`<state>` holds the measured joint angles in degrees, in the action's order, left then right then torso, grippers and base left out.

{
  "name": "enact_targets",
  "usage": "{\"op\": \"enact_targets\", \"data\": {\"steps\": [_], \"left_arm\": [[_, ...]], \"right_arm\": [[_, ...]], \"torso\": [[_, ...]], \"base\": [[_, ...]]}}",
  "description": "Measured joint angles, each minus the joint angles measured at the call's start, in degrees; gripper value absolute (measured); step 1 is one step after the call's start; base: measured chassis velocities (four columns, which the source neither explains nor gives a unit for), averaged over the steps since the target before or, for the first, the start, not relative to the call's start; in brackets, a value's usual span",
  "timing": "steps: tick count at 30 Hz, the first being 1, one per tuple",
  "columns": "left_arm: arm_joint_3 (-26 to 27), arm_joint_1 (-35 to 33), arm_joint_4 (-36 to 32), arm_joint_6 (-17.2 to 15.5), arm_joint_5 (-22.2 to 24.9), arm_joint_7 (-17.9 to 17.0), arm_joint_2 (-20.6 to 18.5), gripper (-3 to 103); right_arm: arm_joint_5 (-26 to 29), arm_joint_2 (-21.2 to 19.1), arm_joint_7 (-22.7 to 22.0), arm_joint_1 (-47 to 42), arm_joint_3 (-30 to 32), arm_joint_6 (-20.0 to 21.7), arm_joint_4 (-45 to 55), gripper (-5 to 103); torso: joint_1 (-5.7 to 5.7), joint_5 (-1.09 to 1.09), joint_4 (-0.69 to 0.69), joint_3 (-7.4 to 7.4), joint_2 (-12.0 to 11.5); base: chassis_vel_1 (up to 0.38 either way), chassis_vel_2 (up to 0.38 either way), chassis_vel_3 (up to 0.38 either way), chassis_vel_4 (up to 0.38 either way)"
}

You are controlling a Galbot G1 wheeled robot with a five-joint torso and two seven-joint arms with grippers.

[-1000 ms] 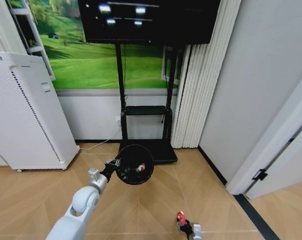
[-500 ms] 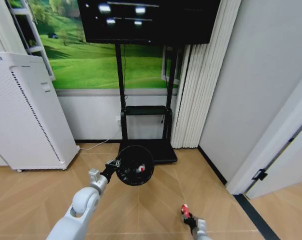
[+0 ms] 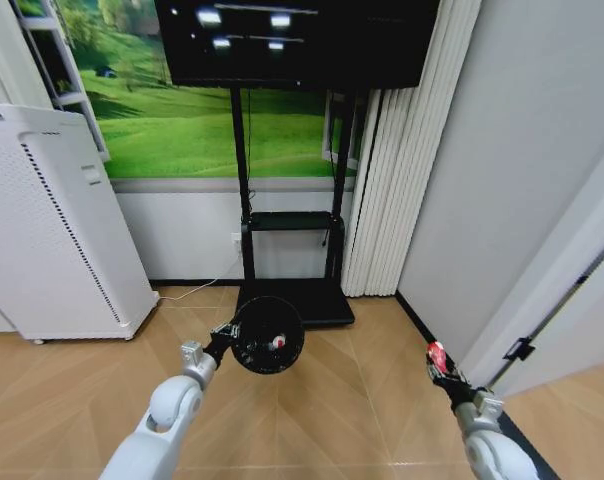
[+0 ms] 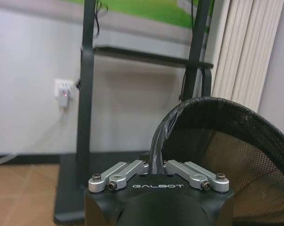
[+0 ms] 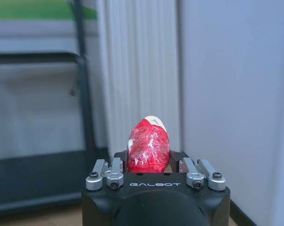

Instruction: Pick up the trash bin and place the garbage on the floor into it.

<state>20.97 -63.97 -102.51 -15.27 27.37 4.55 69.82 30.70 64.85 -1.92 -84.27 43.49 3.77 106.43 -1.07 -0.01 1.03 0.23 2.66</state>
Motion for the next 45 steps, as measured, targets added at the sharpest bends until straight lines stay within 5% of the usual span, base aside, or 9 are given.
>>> {"op": "enact_targets", "data": {"steps": [8, 14, 20, 30, 32, 41, 45], "left_arm": [[-4.0, 3.3, 6.5, -0.8, 2.2, 2.2, 2.3, 4], [-7.4, 5.7, 8.9, -2.0, 4.0, 2.9, 1.9, 4], [-9.6, 6.5, 7.8, -2.6, 4.9, 1.9, 2.1, 4], [-10.7, 6.4, 6.9, -2.8, 4.7, 1.0, 2.3, 4], [-10.6, 6.1, 6.4, -2.8, 4.7, 0.8, 2.4, 4], [-9.6, 4.7, 4.6, -3.0, 4.2, 0.3, 2.2, 4], [-8.8, 3.4, 1.9, -3.0, 3.9, -1.4, 1.3, 4]], "right_arm": [[-1.9, -0.9, 3.8, 0.2, -6.4, 3.4, 12.0, 47], [-3.9, -8.6, 10.1, 1.6, -13.7, 6.0, 18.4, 47], [-6.0, -10.9, 10.5, 5.3, -20.5, 7.7, 16.3, 47], [-10.7, -9.0, 7.4, 8.8, -28.8, 9.7, 12.7, 48], [-13.0, -7.9, 6.6, 9.8, -30.0, 9.5, 11.1, 65], [-10.5, -7.4, 5.5, 10.9, -26.9, 9.1, 10.4, 91], [-5.9, -7.1, 0.1, 9.0, -21.4, 7.9, 13.2, 100]], "torso": [[0.0, 0.02, -0.02, 0.0, 0.0], [0.0, 0.0, -0.02, 0.0, 0.0], [0.0, 0.02, -0.01, 0.0, 0.0], [0.0, 0.01, -0.02, 0.0, 0.0], [0.0, 0.01, -0.02, 0.0, 0.0], [0.0, 0.01, -0.02, 0.0, 0.0], [0.0, 0.0, 0.0, 0.0, 0.0]], "base": [[0.0, 0.0, 0.0, 0.0], [0.0, 0.0, 0.0, 0.0], [0.0, 0.0, 0.0, 0.0], [0.0, 0.0, 0.0, 0.0], [0.0, 0.0, 0.0, 0.0], [0.0, 0.0, 0.0, 0.0], [0.0, 0.0, 0.0, 0.0]]}}
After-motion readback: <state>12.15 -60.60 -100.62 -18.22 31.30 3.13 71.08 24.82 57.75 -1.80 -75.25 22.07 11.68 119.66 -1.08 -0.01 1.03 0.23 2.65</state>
